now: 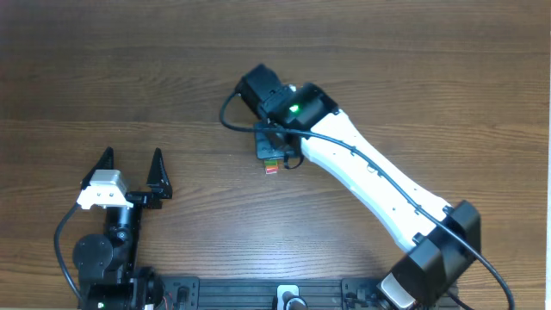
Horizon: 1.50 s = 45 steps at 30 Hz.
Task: Stack Cubes
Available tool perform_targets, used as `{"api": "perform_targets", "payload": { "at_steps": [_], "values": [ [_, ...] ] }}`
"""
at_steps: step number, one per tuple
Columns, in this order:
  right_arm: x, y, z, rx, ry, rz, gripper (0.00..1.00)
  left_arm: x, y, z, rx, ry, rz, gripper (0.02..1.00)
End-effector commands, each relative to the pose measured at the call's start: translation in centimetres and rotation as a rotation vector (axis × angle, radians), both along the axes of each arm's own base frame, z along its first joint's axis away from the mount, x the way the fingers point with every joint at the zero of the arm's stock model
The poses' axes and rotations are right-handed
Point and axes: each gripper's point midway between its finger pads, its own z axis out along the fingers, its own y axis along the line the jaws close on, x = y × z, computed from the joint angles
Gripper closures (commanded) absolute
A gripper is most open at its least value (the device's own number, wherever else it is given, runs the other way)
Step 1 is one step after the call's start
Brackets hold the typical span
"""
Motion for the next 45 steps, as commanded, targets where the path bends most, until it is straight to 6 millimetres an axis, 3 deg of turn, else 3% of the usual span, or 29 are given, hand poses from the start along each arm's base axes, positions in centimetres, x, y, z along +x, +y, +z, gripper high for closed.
{"api": "perform_targets", "payload": {
  "at_steps": [1,25,45],
  "values": [
    [0.1,0.8,-1.9,-0.021,0.045,-0.030,0.849,0.0,0.0,0.0,0.018,-0.008,0.000,0.112],
    [0.5,2.2,-4.7,-0.017,0.093,-0.043,0.847,0.0,0.0,0.0,0.018,-0.008,0.000,0.112],
    [0.7,2.4,-5.3,-0.022,0.096,-0.043,0.820,0.0,0.0,0.0,0.018,-0.008,0.000,0.112]
  ]
}}
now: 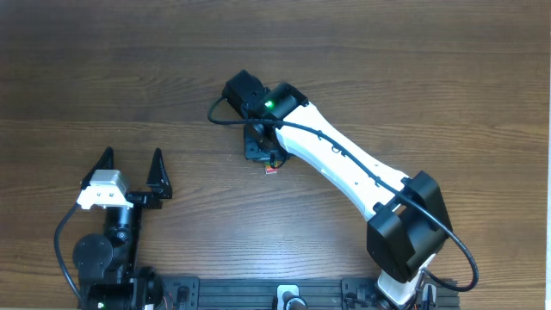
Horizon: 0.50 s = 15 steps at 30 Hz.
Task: Stack Cubes
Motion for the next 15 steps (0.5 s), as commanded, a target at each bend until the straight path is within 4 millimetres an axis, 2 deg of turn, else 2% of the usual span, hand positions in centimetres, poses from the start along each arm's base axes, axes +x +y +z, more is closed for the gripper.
{"api": "perform_targets", "payload": {
  "at_steps": [1,15],
  "values": [
    [0.19,0.56,-0.43,0.000,0.001,0.000,0.818,-0.02,0.01,-0.03,0.018,-0.008,0.000,0.112],
    [0.27,0.43,-0.43,-0.006,-0.002,-0.001,0.794,-0.02,0.01,-0.03,0.018,-0.008,0.000,0.112]
  ]
}}
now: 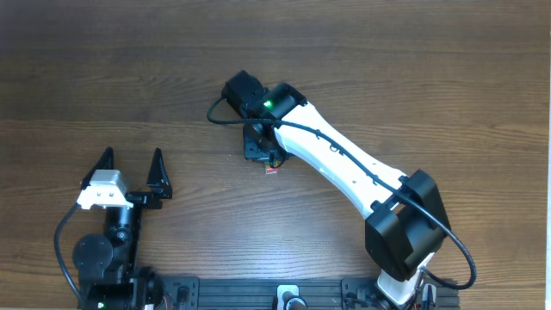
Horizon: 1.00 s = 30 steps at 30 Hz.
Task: Stack Cubes
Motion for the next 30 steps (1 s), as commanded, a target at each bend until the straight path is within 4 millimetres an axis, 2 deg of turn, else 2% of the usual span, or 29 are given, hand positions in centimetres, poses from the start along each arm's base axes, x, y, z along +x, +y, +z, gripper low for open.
{"api": "perform_targets", "payload": {
  "at_steps": [1,14,20,26,27,30],
  "values": [
    [0.15,0.33,-0.15,-0.004,-0.003,-0.001,0.794,-0.03,0.01,-0.02,0.018,-0.008,0.000,0.112],
    [0.20,0.23,-0.70,-0.015,0.008,-0.004,0.728,-0.03,0.01,-0.02,0.018,-0.008,0.000,0.112],
    [0.35,0.21,-0.75,-0.014,0.005,-0.006,0.621,-0.03,0.01,-0.02,0.018,-0.008,0.000,0.112],
    [0.53,0.09,-0.74,-0.014,0.001,-0.010,0.577,-0.03,0.01,-0.02,0.018,-0.008,0.000,0.112],
    [0.56,0.09,-0.73,-0.014,0.001,-0.008,0.557,-0.03,0.01,-0.02,0.018,-0.008,0.000,0.112],
    [0.70,-0.01,-0.72,-0.015,-0.002,-0.011,0.406,-0.03,0.01,-0.02,0.018,-0.008,0.000,0.112]
  ]
}}
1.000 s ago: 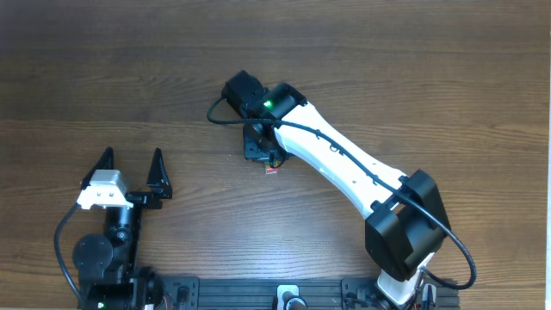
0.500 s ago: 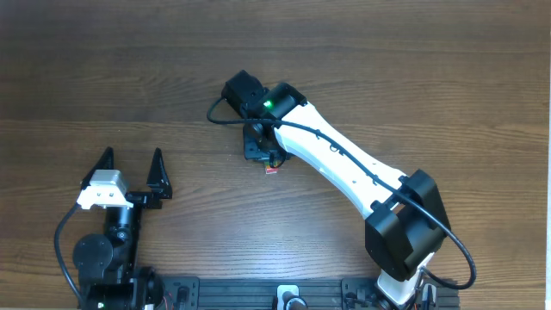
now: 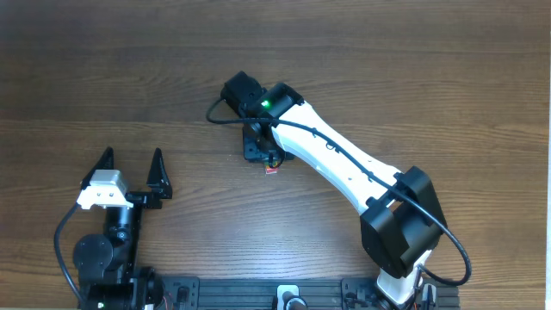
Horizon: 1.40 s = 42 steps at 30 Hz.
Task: Stack Cubes
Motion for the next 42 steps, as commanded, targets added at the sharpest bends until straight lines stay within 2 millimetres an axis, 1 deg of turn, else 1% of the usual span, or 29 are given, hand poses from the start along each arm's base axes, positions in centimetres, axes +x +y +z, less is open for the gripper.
{"api": "perform_targets", "payload": {
  "at_steps": [1,4,5,6,7,9,12,15,19,22,25,28,31,33,35,37,42],
  "values": [
    [0.7,-0.1,0.0,-0.006,-0.015,-0.009,0.362,0.0,0.0,0.0,0.018,-0.008,0.000,0.112],
    [1.1,-0.4,0.1,-0.005,-0.023,-0.006,0.257,0.0,0.0,0.0,0.018,-0.008,0.000,0.112],
    [1.4,-0.4,0.1,-0.002,-0.028,-0.003,0.198,0.0,0.0,0.0,0.018,-0.008,0.000,0.112],
    [1.6,-0.5,0.2,0.002,-0.034,-0.004,0.115,0.0,0.0,0.0,0.018,-0.008,0.000,0.112],
    [2.0,-0.6,0.3,0.005,-0.041,-0.006,0.009,0.0,0.0,0.0,0.018,-0.008,0.000,0.112],
    [2.7,-0.7,0.7,0.013,-0.060,0.008,0.009,0.0,0.0,0.0,0.018,-0.008,0.000,0.112],
    [4.2,-0.9,1.8,0.031,-0.104,0.026,0.009,0.0,0.0,0.0,0.018,-0.008,0.000,0.112],
    [6.3,-1.9,3.5,0.037,-0.162,0.032,0.007,0.0,0.0,0.0,0.018,-0.008,0.000,0.112],
    [9.0,-4.5,6.3,0.038,-0.238,0.033,0.009,0.0,0.0,0.0,0.018,-0.008,0.000,0.112],
    [10.4,-8.9,8.8,-0.001,-0.308,-0.025,0.007,0.0,0.0,0.0,0.018,-0.008,0.000,0.112],
    [10.9,-13.7,10.8,-0.030,-0.343,-0.073,0.009,0.0,0.0,0.0,0.018,-0.008,0.000,0.112],
    [10.3,-18.7,12.2,-0.066,-0.389,-0.115,0.007,0.0,0.0,0.0,0.018,-0.008,0.000,0.112],
    [8.9,-22.3,12.7,-0.081,-0.451,-0.161,0.007,0.0,0.0,0.0,0.018,-0.008,0.000,0.112],
    [7.4,-24.0,12.8,-0.076,-0.513,-0.198,0.007,0.0,0.0,0.0,0.018,-0.008,0.000,0.112],
    [6.0,-24.8,12.8,-0.058,-0.583,-0.220,0.007,0.0,0.0,0.0,0.018,-0.008,0.000,0.112],
    [4.7,-25.0,13.1,-0.036,-0.683,-0.228,0.009,0.0,0.0,0.0,0.018,-0.008,0.000,0.112],
    [1.8,-23.8,14.1,0.040,-0.951,-0.198,0.007,0.0,0.0,0.0,0.018,-0.008,0.000,0.112]
  ]
}}
